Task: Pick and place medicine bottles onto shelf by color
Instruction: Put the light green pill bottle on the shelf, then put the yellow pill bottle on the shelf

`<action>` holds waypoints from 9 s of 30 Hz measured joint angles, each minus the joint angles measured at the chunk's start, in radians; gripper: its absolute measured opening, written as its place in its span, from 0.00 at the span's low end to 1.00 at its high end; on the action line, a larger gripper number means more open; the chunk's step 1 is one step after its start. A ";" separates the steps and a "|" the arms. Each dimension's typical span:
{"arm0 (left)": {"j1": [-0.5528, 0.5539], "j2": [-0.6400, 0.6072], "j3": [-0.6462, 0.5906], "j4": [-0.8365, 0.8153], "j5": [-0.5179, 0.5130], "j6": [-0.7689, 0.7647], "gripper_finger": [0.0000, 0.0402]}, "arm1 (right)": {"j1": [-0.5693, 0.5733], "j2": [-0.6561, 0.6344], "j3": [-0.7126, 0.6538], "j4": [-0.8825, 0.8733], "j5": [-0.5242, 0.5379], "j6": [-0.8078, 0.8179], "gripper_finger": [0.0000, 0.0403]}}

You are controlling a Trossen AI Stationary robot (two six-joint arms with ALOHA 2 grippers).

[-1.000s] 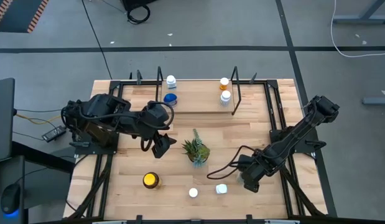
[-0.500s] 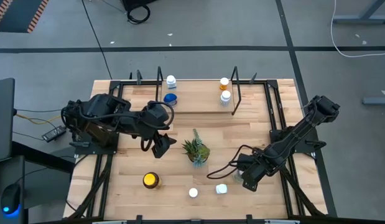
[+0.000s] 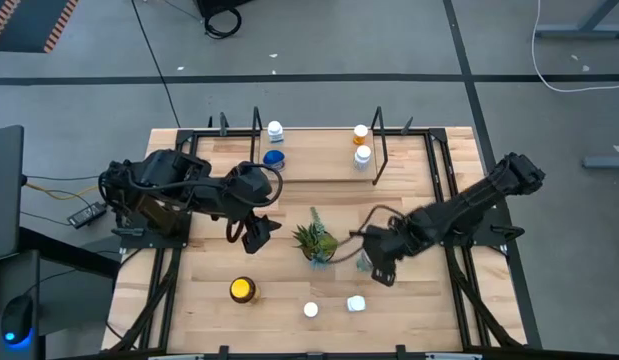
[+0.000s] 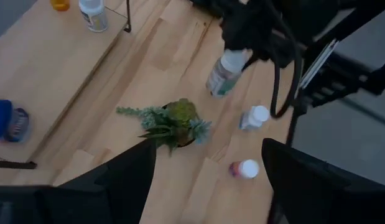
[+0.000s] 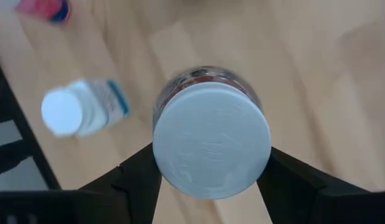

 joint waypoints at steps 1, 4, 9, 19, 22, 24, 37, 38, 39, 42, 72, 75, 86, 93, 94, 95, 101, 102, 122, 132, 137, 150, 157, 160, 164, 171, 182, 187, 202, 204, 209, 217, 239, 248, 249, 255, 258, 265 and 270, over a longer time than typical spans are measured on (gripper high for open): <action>0.006 0.000 0.000 -0.013 0.000 0.016 0.74 | -0.029 0.000 0.019 -0.020 0.000 -0.025 0.59; 0.032 -0.004 0.000 -0.054 -0.001 0.059 0.74 | -0.128 0.000 0.077 -0.061 0.001 -0.106 0.59; 0.092 -0.031 0.001 -0.060 -0.004 0.161 0.74 | -0.317 -0.001 0.172 -0.073 0.005 -0.241 0.58; 0.176 -0.036 0.001 -0.054 -0.018 0.345 0.74 | -0.609 -0.001 0.285 -0.051 0.025 -0.454 0.58; 0.180 -0.036 0.001 -0.055 -0.018 0.367 0.74 | -0.657 0.010 0.314 -0.042 0.024 -0.483 0.58; 0.180 -0.036 0.001 -0.056 -0.018 0.375 0.74 | -0.676 0.037 0.350 -0.041 0.016 -0.511 0.58; 0.220 -0.044 0.000 -0.057 -0.018 0.323 0.74 | -0.852 0.424 0.827 -0.214 0.006 -0.784 0.58; 0.225 -0.047 0.000 -0.054 -0.018 0.309 0.74 | -0.869 0.446 0.851 -0.217 -0.016 -0.799 0.58; 0.228 -0.049 0.001 -0.053 -0.018 0.297 0.74 | -0.884 0.466 0.868 -0.221 -0.033 -0.819 0.58; 0.232 -0.047 0.000 -0.053 -0.018 0.273 0.74 | -0.915 0.514 0.905 -0.226 -0.048 -0.881 0.58; 0.281 -0.047 0.000 -0.053 -0.040 0.231 0.74 | -1.067 0.751 1.075 -0.321 -0.029 -1.000 0.58; 0.281 -0.047 0.000 -0.053 -0.040 0.221 0.74 | -1.087 0.750 1.075 -0.321 -0.028 -0.993 0.58; 0.281 -0.047 0.000 -0.053 -0.040 0.210 0.74 | -1.138 0.747 1.076 -0.424 -0.028 -0.988 0.60; 0.281 -0.047 0.000 -0.053 -0.040 0.202 0.74 | -1.131 0.747 1.076 -0.423 -0.038 -1.004 0.60; 0.281 -0.047 0.000 -0.053 -0.040 0.202 0.74 | -1.129 0.747 1.076 -0.422 -0.039 -1.010 0.60; 0.281 -0.047 0.000 -0.053 -0.040 0.198 0.74 | -1.126 0.747 1.076 -0.420 -0.039 -1.016 0.60; 0.281 -0.047 0.000 -0.053 -0.040 0.184 0.74 | -1.114 0.747 1.076 -0.416 -0.042 -1.048 0.60; 0.281 -0.047 0.000 -0.053 -0.040 0.183 0.74 | -1.112 0.747 1.075 -0.416 -0.044 -1.051 0.60; 0.281 -0.047 0.000 -0.053 -0.040 0.182 0.74 | -1.109 0.736 1.074 -0.404 -0.048 -1.061 0.74; 0.281 -0.047 0.000 -0.064 -0.039 0.204 0.74 | -1.109 0.640 1.074 -0.409 -0.047 -1.031 0.79; 0.270 -0.047 0.000 -0.063 0.032 0.271 0.74 | -1.088 0.564 1.075 -0.410 -0.082 -0.943 0.79; 0.153 -0.047 0.000 -0.063 0.108 0.467 0.74 | -0.871 0.392 1.076 -0.441 -0.170 -0.780 0.79; 0.087 -0.077 -0.098 -0.062 0.107 0.500 0.74 | -0.663 0.364 1.076 -0.470 -0.152 -0.627 0.79; 0.058 -0.147 -0.247 -0.062 0.107 0.466 0.74 | -0.568 0.364 1.076 -0.528 -0.118 -0.578 0.79; -0.008 -0.266 -0.481 -0.017 0.109 0.319 0.74 | -0.452 0.364 1.076 -0.555 -0.062 -0.538 0.79; -0.205 -0.389 -0.739 0.222 0.148 -0.018 0.74 | -0.281 0.326 1.077 -0.554 -0.039 -0.376 0.79; -0.443 -0.273 -0.859 0.364 0.084 0.029 0.74 | -0.025 0.309 1.077 -0.554 0.225 -0.186 0.79; -0.426 -0.192 -0.860 0.298 0.045 0.037 0.75 | 0.046 0.308 1.077 -0.555 0.273 -0.174 0.79; -0.380 -0.103 -0.860 0.277 0.212 0.107 0.94 | 0.140 0.309 1.077 -0.554 0.384 -0.061 0.79; -0.380 -0.101 -0.860 0.277 0.212 0.107 0.93 | 0.151 0.309 1.077 -0.554 0.421 -0.045 0.79; -0.378 -0.073 -0.859 0.272 0.212 0.116 0.92 | 0.162 0.309 1.077 -0.554 0.485 -0.036 0.79; -0.372 -0.007 -0.859 0.254 0.212 0.164 0.92 | 0.162 0.309 1.076 -0.554 0.489 -0.020 0.79; -0.352 0.009 -0.916 0.353 0.292 0.161 0.80 | 0.162 0.309 1.076 -0.554 0.462 -0.004 0.79; -0.350 0.006 -0.890 0.348 0.291 0.168 0.81 | 0.162 0.309 1.076 -0.554 0.462 -0.003 0.79; -0.350 0.006 -0.890 0.353 0.290 0.168 0.81 | 0.162 0.309 1.076 -0.554 0.462 -0.001 0.79; -0.336 0.006 -0.890 0.360 0.270 0.184 0.81 | 0.162 0.309 1.076 -0.554 0.462 0.004 0.79; -0.329 0.014 -0.891 0.356 0.270 0.214 0.81 | 0.162 0.309 1.076 -0.554 0.462 0.004 0.79; -0.330 0.014 -0.891 0.352 0.271 0.235 0.79 | 0.162 0.309 1.076 -0.554 0.462 0.004 0.79; -0.332 0.014 -0.891 0.350 0.272 0.237 0.79 | 0.162 0.309 1.076 -0.554 0.462 0.004 0.79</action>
